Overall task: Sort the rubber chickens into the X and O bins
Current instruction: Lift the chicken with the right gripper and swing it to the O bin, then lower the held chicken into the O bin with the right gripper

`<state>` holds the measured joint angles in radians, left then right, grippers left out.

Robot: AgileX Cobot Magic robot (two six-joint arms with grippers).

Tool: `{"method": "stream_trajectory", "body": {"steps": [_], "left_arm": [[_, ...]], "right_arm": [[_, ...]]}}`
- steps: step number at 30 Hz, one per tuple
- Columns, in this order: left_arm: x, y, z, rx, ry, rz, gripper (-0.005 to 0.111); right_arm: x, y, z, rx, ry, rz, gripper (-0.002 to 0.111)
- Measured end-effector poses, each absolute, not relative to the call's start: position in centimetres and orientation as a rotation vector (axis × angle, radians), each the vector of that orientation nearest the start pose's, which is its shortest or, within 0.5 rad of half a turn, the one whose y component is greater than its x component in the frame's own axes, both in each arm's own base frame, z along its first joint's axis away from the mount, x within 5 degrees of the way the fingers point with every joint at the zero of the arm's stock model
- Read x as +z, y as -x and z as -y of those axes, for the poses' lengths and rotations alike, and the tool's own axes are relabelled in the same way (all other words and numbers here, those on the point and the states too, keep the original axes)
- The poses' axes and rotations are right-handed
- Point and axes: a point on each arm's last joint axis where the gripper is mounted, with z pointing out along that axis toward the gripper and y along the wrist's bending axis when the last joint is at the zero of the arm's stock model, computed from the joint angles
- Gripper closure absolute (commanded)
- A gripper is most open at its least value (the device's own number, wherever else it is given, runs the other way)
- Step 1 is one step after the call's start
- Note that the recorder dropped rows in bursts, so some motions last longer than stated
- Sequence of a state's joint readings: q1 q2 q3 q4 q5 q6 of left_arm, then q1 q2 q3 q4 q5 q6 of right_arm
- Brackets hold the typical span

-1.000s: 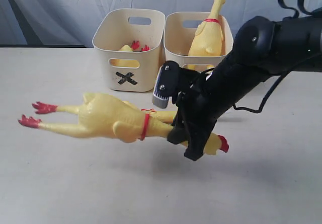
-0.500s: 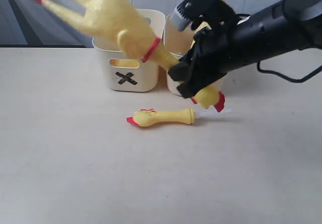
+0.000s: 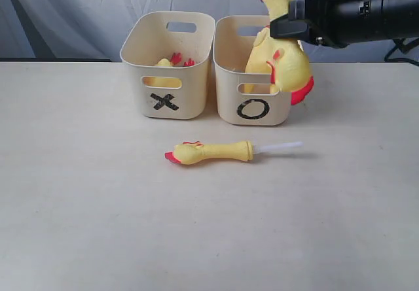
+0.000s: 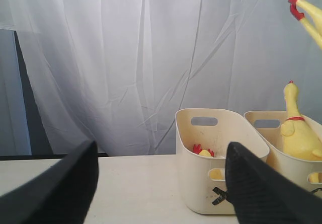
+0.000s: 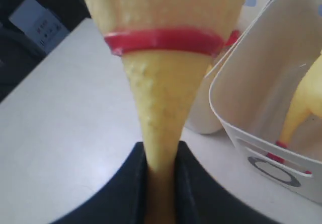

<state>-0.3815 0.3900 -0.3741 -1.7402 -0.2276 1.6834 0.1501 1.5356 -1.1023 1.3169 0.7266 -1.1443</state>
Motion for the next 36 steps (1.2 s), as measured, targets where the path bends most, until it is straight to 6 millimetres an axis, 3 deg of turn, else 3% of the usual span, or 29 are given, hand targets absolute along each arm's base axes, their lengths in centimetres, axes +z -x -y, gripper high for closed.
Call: {"method": "stream_trajectory", "body": {"steps": [7, 14, 24, 36], "left_arm": [[30.9, -9.2, 1.5, -0.179, -0.068, -1.541, 0.04], [30.9, -9.2, 1.5, -0.179, -0.068, -1.541, 0.04], [30.9, -9.2, 1.5, -0.179, -0.068, -1.541, 0.04], [30.9, -9.2, 1.5, -0.179, -0.068, -1.541, 0.04]], "right_arm": [[30.3, -33.7, -12.0, 1.213, 0.33, -2.052, 0.109], [27.4, -35.2, -12.5, 1.426, 0.094, -2.167, 0.109], [23.9, -36.6, -12.9, 1.598, -0.178, -2.259, 0.109], [22.7, -37.1, -13.0, 1.648, -0.262, -2.282, 0.109]]}}
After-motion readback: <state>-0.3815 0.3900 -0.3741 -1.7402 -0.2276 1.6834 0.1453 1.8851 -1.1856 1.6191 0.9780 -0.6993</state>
